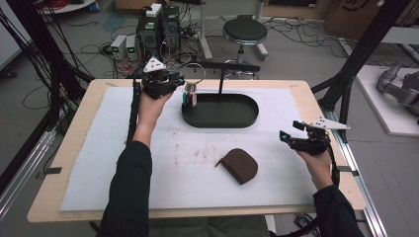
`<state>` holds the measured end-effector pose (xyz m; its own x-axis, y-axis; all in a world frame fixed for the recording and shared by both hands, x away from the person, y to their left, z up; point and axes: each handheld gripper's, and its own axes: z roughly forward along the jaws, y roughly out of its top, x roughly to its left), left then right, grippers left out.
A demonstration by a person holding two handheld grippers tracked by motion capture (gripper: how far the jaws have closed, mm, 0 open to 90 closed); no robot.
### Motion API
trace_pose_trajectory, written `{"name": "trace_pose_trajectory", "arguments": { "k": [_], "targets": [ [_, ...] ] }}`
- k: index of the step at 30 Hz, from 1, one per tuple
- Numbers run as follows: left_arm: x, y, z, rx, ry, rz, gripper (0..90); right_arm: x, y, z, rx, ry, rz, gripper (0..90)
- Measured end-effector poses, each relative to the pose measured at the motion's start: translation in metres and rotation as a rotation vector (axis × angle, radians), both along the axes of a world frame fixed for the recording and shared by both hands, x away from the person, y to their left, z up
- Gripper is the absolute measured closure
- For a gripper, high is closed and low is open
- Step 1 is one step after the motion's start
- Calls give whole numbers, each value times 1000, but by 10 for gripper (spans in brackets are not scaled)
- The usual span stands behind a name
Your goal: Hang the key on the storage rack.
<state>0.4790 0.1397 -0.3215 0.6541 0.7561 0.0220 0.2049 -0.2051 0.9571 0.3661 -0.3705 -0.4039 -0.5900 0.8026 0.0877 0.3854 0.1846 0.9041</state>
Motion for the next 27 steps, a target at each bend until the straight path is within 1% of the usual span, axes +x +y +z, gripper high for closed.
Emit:
{"name": "trace_pose_trajectory", "arguments": {
  "k": [3,4,6,8,9,11,13,14,16,18,20,22,23,24,27],
  "targets": [
    [-13,6,0,-9,-10,-13,576,0,2,0,-9,0,4,204],
    [-19,8,0,-18,-14,-17,576,0,2,0,-9,0,4,204],
    [-30,14,0,-35,-24,-19,523,0,2,0,-15,-2,6,204],
    [-43,20,-1,-40,-33,-19,485,0,3,0,-18,-1,6,204],
    [-47,23,-2,-45,-33,-19,465,-1,4,0,-20,2,7,204],
    [-61,29,-4,-59,-31,-29,422,0,4,-1,-26,1,9,204],
    [-74,34,-7,-65,-35,-40,406,0,5,-1,-29,6,11,204],
    [-78,36,-8,-62,-35,-46,356,0,6,-1,-31,10,14,204],
    [-90,40,-13,-58,-34,-62,349,0,7,-2,-35,10,15,204],
    [-100,43,-19,-40,-30,-66,325,0,8,-2,-37,8,14,204],
    [-109,47,-24,-41,-24,-71,320,0,8,-2,-38,7,14,204],
    [-118,51,-31,-29,-25,-72,301,0,8,-2,-42,6,14,204],
    [-121,53,-33,-20,-26,-75,293,1,9,-2,-46,7,16,204],
    [-125,55,-36,-16,-25,-76,263,1,10,-2,-48,9,14,204],
    [-134,60,-44,-17,-14,-78,259,1,10,-3,-54,8,14,204]
  ]
}}
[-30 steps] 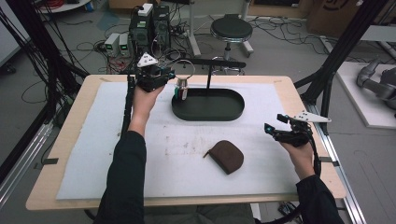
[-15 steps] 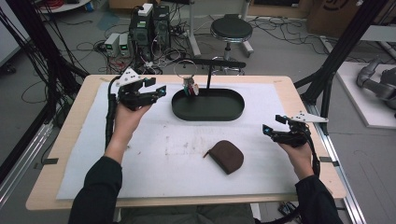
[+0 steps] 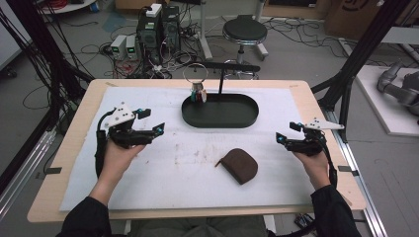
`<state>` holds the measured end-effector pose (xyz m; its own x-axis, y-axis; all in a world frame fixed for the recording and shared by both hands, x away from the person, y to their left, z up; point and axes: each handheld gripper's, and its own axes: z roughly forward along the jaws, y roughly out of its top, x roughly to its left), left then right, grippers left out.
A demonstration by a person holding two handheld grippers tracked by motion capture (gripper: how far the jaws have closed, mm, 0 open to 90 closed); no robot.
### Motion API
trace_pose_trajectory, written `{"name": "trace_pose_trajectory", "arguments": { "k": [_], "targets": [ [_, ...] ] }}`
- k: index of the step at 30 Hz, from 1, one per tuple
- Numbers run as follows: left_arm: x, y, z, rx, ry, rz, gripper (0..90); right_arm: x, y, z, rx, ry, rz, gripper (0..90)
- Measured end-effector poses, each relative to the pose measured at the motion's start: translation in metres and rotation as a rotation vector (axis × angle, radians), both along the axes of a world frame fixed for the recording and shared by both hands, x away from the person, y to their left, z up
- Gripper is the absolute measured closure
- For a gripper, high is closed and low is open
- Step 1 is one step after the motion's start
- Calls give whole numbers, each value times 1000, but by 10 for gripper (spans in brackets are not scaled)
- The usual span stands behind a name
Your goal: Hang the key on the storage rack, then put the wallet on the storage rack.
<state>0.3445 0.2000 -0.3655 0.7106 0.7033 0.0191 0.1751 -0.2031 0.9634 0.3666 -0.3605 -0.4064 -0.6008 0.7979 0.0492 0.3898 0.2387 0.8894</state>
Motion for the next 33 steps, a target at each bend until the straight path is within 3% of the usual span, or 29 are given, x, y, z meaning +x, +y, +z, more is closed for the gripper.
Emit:
{"name": "trace_pose_trajectory", "arguments": {
  "k": [8,11,18,24,33],
  "targets": [
    [-23,20,-33,8,21,47,236,-3,4,-1,-19,5,10,203],
    [-26,26,-39,14,28,52,236,-5,6,-1,-20,1,18,203],
    [-24,25,-41,-1,25,47,236,-11,8,-1,-12,3,25,203],
    [-25,20,-42,29,-7,33,236,-15,9,1,-2,-6,22,203],
    [-23,20,-44,33,-2,40,238,-25,16,2,14,-3,54,203]
  ]
}}
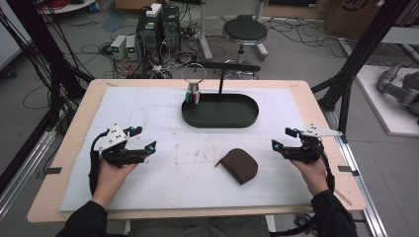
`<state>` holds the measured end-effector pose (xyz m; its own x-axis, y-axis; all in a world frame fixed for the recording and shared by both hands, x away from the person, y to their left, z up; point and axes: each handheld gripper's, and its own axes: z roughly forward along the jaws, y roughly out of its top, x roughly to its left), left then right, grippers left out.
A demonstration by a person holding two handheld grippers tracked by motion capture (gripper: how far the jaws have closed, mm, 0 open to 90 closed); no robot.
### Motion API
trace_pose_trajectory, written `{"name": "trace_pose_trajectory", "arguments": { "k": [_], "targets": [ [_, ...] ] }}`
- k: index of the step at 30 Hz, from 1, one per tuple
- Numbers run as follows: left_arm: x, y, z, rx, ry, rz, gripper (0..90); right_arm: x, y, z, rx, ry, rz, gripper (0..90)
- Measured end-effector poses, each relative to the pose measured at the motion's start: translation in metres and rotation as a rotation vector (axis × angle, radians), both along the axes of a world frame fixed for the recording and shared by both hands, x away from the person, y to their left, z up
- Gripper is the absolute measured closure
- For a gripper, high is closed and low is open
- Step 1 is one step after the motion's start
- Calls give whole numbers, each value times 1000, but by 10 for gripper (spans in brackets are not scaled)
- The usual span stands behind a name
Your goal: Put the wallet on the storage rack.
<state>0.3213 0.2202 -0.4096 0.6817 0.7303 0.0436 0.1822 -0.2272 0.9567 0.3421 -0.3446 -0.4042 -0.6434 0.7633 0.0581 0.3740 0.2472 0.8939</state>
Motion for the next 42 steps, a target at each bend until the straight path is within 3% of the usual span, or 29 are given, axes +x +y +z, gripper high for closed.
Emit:
{"name": "trace_pose_trajectory", "arguments": {
  "k": [9,14,21,23,26,29,34,35,37,39,42],
  "targets": [
    [4,-3,-2,15,5,8,241,-10,9,-1,0,9,46,203],
    [6,-4,-3,13,8,7,244,-15,17,-4,-6,51,65,205],
    [6,-4,-3,22,12,11,246,-21,32,-7,-31,74,132,321],
    [6,-4,-3,22,14,11,247,-20,38,-12,-50,105,162,401],
    [6,-4,-4,25,14,12,248,-19,43,-15,-54,142,187,443],
    [6,-5,-4,29,16,6,249,-18,45,-18,-48,169,193,465],
    [6,-7,-5,41,19,2,253,-13,46,-25,-22,266,192,510],
    [6,-8,-5,38,19,1,253,-10,46,-27,-16,304,192,514],
    [7,-8,-5,39,20,2,253,-9,46,-28,-15,320,193,516],
    [7,-9,-5,40,21,4,253,-6,49,-32,-16,369,206,512],
    [8,-11,-5,45,18,0,253,-5,50,-34,-1,396,219,568]
  ]
}}
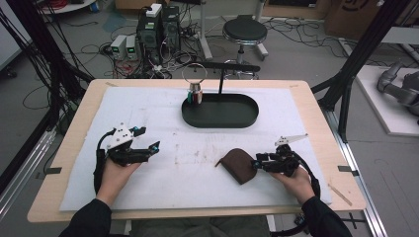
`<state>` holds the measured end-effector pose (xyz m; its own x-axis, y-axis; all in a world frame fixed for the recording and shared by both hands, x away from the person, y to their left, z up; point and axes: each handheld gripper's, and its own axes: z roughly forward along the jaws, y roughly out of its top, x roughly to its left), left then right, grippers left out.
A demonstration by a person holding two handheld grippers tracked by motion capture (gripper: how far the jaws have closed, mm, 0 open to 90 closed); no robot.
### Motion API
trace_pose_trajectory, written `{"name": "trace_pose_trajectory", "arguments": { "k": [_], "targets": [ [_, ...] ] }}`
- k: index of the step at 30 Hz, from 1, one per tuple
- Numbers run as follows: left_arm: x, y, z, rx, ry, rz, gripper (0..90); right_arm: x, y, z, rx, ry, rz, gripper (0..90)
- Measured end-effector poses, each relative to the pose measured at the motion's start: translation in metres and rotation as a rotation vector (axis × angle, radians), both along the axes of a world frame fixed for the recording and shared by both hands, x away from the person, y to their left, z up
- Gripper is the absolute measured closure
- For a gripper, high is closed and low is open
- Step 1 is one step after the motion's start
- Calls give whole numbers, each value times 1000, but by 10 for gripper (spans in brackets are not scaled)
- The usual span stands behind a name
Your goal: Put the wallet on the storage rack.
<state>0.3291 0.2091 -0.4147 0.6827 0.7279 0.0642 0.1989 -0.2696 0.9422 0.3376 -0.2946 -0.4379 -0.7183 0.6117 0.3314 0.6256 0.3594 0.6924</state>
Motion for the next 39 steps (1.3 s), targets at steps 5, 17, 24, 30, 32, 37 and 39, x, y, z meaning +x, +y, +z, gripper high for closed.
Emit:
{"name": "trace_pose_trajectory", "arguments": {
  "k": [5,17,24,30,32,37,39],
  "targets": [
    [1,-4,-1,12,3,-8,253,-2,3,3,-8,-15,37,718],
    [0,-16,2,2,-3,-43,253,-13,19,23,2,-204,91,881],
    [-2,-27,7,-16,-13,-95,255,-24,31,34,7,-317,146,887],
    [-4,-45,10,-36,-14,-183,255,-30,35,39,16,-383,198,888],
    [-4,-54,11,-37,-13,-224,255,-30,35,39,18,-387,208,888],
    [-2,-79,9,-31,8,-332,255,-33,37,40,28,-402,252,888],
    [-2,-88,8,-29,25,-372,256,-33,37,40,30,-403,263,888]
  ]
}}
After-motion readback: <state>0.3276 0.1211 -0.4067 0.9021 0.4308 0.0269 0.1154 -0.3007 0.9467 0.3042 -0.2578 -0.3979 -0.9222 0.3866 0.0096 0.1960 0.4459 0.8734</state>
